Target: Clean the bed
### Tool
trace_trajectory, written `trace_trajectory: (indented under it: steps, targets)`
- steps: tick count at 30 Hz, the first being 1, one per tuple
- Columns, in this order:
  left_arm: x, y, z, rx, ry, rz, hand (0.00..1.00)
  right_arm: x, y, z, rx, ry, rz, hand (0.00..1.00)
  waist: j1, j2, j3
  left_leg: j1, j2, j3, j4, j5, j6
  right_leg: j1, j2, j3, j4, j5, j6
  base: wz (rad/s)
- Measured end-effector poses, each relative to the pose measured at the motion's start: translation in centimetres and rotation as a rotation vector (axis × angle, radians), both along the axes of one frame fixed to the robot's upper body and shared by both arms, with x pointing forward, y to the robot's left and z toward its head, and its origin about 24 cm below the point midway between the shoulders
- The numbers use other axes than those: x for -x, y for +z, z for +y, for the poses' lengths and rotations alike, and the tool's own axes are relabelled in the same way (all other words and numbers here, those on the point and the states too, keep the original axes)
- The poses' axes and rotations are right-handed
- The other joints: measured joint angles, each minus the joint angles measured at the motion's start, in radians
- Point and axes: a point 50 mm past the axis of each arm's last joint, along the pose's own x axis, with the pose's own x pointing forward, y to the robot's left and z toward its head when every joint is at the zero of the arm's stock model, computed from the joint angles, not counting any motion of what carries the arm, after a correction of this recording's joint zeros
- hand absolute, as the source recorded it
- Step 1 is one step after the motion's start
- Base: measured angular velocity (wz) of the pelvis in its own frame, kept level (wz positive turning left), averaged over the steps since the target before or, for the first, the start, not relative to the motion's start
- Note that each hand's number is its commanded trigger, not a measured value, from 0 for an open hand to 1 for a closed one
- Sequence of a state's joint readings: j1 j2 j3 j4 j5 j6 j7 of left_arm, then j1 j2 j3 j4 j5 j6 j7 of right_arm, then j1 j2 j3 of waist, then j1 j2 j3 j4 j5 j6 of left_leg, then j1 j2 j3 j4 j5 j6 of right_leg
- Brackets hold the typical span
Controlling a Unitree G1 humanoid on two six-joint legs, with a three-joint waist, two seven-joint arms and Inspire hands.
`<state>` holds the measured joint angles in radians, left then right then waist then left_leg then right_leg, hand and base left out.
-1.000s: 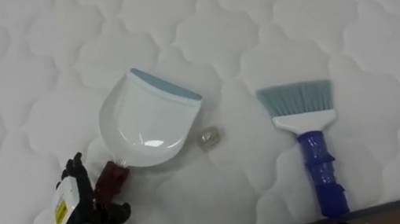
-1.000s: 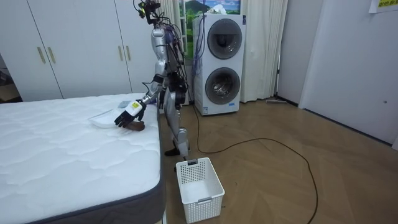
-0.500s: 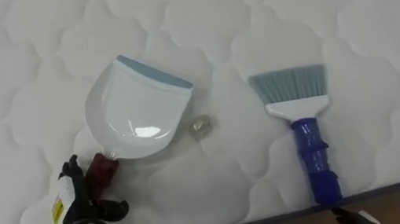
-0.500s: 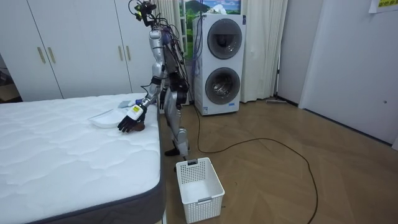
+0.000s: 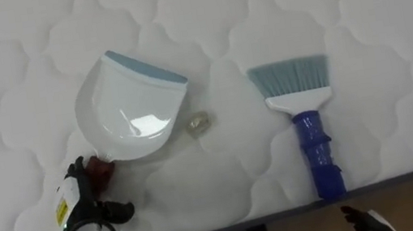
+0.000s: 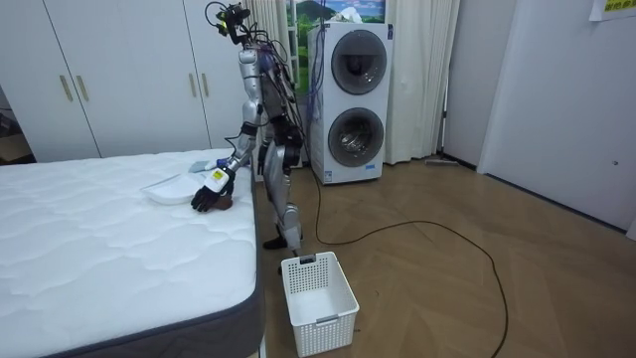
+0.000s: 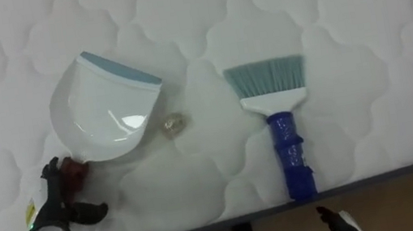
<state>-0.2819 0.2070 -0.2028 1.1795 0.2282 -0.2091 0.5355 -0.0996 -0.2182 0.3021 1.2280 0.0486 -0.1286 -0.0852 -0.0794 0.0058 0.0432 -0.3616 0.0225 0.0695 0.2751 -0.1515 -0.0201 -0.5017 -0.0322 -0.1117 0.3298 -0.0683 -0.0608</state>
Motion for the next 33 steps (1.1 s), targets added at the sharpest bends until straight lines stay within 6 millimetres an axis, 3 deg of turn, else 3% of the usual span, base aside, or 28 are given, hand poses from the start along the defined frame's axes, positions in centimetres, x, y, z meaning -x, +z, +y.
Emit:
trace_trajectory:
  steps: [8,14,33]
  targets:
    - [-1.0,0.8,1.0,-0.024,0.042,-0.007,1.0,-0.2,0.0,0.1,0.008,0.006,0.004,0.0,0.001,0.001,0.0036,-0.004,0.0,0.01,0.001,0.0,0.0,-0.009,0.0,0.006,0.008,0.001,0.0,-0.02]
    - [-0.9,0.5,0.9,-0.003,0.059,0.022,1.0,-0.5,0.1,0.2,0.008,0.006,-0.002,0.0,0.0,0.001,0.0128,-0.001,-0.003,0.015,0.001,0.0,0.0,-0.01,0.0,0.008,0.014,0.001,0.0,-0.01]
    - [-0.5,-0.4,-0.1,0.075,0.041,0.087,1.0,-0.8,0.2,0.4,0.012,-0.025,-0.003,0.0,0.001,0.002,0.0131,-0.012,-0.002,0.03,0.002,0.0,0.0,-0.025,0.001,0.021,0.016,0.003,0.002,-0.01]
